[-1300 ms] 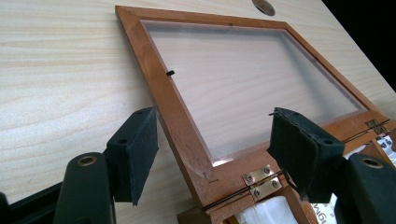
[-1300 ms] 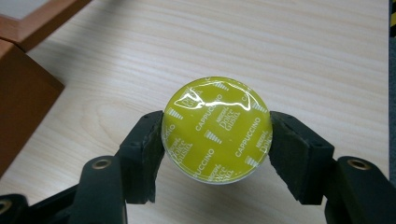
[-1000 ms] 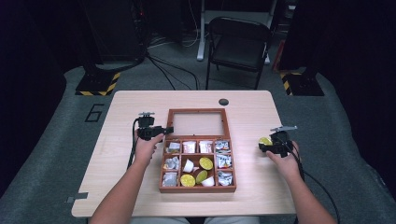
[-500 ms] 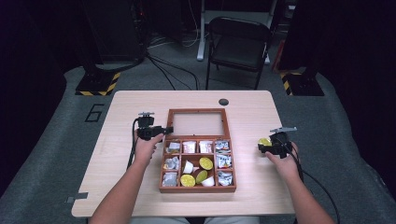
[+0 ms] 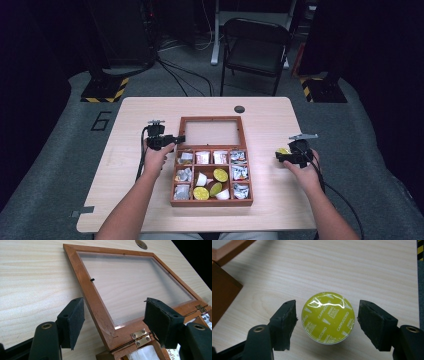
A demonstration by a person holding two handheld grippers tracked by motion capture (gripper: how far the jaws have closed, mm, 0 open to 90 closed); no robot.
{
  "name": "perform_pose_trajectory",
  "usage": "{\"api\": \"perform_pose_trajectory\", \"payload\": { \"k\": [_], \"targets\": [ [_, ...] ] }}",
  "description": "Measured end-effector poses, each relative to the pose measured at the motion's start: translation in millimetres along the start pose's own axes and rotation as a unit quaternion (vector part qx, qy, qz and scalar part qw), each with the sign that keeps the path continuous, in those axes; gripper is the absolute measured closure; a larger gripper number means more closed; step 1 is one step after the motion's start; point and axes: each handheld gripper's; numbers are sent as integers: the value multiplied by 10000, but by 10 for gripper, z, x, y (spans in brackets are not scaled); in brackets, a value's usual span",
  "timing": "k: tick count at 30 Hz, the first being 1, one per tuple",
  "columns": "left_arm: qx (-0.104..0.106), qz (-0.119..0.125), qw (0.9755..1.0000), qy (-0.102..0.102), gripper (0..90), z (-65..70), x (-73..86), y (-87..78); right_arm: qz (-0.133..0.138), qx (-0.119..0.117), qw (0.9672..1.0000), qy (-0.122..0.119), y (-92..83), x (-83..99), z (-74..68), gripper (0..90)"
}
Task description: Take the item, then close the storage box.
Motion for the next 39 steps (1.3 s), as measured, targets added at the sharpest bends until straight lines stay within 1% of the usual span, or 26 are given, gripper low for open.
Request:
{"api": "perform_pose_trajectory", "payload": {
  "k": [1, 3, 4, 5, 6, 7, 10, 13, 16, 18, 19, 20, 22, 23, 25, 26, 27, 28, 30, 31, 32, 34, 36, 39],
  "targets": [
    [1, -4, 10000, -10, 323, 0, 0, -2, 18, 9, 10000, 35, -9, -16, -8, 311],
    [1, -7, 10000, -11, 323, 0, 0, -3, 52, 74, 10000, -10, -28, -42, -18, 311],
    [0, -11, 10000, -3, 323, 0, -1, -5, 77, 47, 10000, -35, -32, -51, -16, 311],
    [3, -12, 10000, -12, 323, 0, -2, -7, 105, 69, 9999, -68, -39, -65, -21, 312],
    [0, -14, 10000, -7, 324, -1, -3, -8, 80, 66, 9999, -3, -52, -76, -38, 313],
    [-6, 1, 10000, 16, 324, -5, -3, -8, 111, 62, 9999, -39, -55, -84, -40, 316],
    [-17, -2, 10000, 4, 326, -6, -4, -8, 148, 51, 9999, -74, -84, -131, -73, 325],
    [-10, -11, 10000, -6, 326, -1, -2, -6, 243, -34, 9996, -173, -122, -199, -128, 331],
    [-10, -20, 10000, 12, 326, -2, 1, 3, 255, -74, 9993, -257, -154, -280, -212, 336],
    [-11, -31, 10000, 9, 326, 2, 3, 8, 264, -162, 9993, -225, -169, -329, -275, 341],
    [-6, -33, 10000, 6, 326, 3, 4, 9, 297, -208, 9990, -266, -166, -352, -297, 344],
    [-6, -25, 10000, 16, 328, 2, 3, 10, 286, -238, 9990, -229, -166, -371, -329, 347],
    [3, -25, 10000, 10, 331, 4, 2, 8, 322, -325, 9985, -285, -151, -411, -376, 356],
    [6, -20, 10000, 9, 331, 3, 1, 8, 320, -355, 9986, -246, -144, -436, -425, 364],
    [13, -11, 10000, 15, 331, 4, 2, 7, 337, -415, 9977, -414, -120, -475, -467, 373],
    [8, -17, 10000, 21, 331, 3, 2, 5, 321, -415, 9980, -339, -110, -496, -502, 374],
    [3, -21, 10000, 22, 331, 4, 3, 5, 333, -468, 9976, -382, -93, -519, -527, 377],
    [3, -23, 10000, 24, 331, 3, 3, 5, 323, -525, 9974, -370, -77, -549, -568, 377],
    [7, -13, 10000, 14, 331, -5, 1, 6, 310, -549, 9972, -398, -53, -591, -618, 378],
    [6, -10, 10000, 4, 331, -7, 1, 9, 310, -579, 9968, -455, -34, -617, -647, 378],
    [1, -17, 10000, 0, 331, -10, 2, 13, 331, -597, 9967, -430, -19, -632, -670, 377],
    [-11, -47, 10000, -14, 331, -17, 4, 20, 283, -636, 9965, -465, 18, -668, -712, 377],
    [-5, -40, 10000, 2, 330, -25, 5, 28, 275, -649, 9964, -474, 50, -697, -750, 374],
    [-2, -32, 10000, -20, 331, -30, 6, 42, 272, -632, 9968, -406, 83, -739, -793, 368]
  ]
}}
Point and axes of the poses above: each handheld gripper's, and its own axes: y roughly forward along the jaws, x roughly out of its underside, z roughly to its right, and after that the axes turned 1 degree about -y, right-handed
